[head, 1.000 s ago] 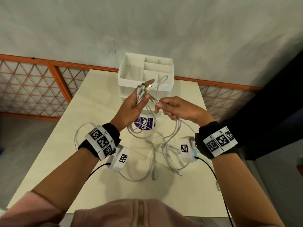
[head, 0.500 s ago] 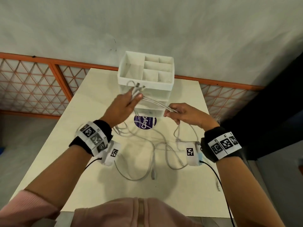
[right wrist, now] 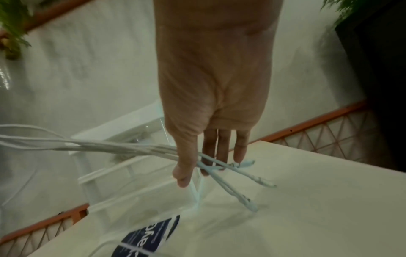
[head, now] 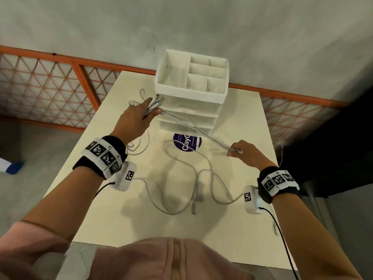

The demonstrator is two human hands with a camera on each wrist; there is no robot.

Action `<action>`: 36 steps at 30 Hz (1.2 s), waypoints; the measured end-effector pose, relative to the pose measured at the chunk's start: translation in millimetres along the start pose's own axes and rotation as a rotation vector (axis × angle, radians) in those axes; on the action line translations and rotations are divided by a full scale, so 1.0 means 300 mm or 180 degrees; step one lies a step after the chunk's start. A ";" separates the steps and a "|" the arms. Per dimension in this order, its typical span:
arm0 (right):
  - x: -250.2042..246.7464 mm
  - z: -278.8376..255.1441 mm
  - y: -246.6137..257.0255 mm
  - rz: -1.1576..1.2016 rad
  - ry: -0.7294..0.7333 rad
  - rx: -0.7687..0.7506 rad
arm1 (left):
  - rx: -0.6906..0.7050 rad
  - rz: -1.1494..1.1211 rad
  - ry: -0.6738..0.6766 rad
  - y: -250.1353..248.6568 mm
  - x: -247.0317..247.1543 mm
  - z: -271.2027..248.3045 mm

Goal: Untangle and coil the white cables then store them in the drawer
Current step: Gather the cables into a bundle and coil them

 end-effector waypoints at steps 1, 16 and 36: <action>-0.002 0.009 -0.013 0.0055 -0.0248 0.0001 | -0.0004 0.0083 0.0072 0.013 0.021 -0.005; 0.268 0.021 0.197 0.0319 0.0180 -0.0708 | -0.0757 0.0501 0.0334 0.076 0.239 -0.035; 0.523 -0.167 0.248 -0.0396 0.1227 -0.1060 | -0.0705 0.0432 0.0746 0.118 0.314 -0.215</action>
Point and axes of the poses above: each hand's wrist, its own z-axis towards the middle knuckle, its own x-axis out of the palm, y = z × x, the point moved 8 cm from there along z, towards the middle knuckle, and after that the axes turned 9 degrees about -z, right-handed, at the moved point
